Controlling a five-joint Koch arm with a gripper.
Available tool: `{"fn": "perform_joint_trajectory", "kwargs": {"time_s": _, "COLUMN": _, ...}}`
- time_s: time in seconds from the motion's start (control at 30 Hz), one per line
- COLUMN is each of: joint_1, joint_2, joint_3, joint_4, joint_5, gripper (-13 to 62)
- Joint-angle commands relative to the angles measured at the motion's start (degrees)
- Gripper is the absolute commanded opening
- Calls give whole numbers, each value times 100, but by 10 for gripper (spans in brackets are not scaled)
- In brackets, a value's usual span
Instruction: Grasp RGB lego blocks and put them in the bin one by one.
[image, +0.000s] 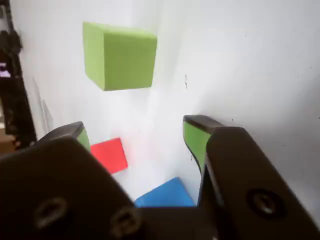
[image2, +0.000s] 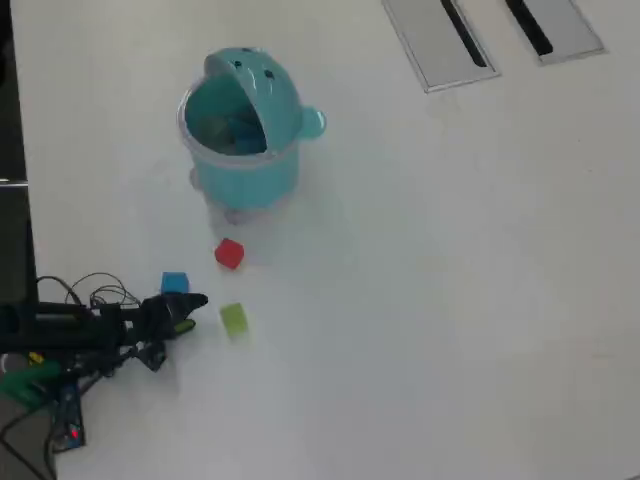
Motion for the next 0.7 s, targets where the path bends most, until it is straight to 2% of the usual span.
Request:
{"fn": "perform_joint_trajectory", "kwargs": {"time_s": 0.0, "joint_1": -9, "joint_2": 334, "joint_3": 413, "joint_4": -18, "joint_5": -158, "gripper": 337}}
{"fn": "perform_joint_trajectory", "kwargs": {"time_s": 0.67, "joint_1": -53, "joint_2": 352, "joint_3": 272, "joint_4": -2874, "joint_5": -686, "gripper": 327}}
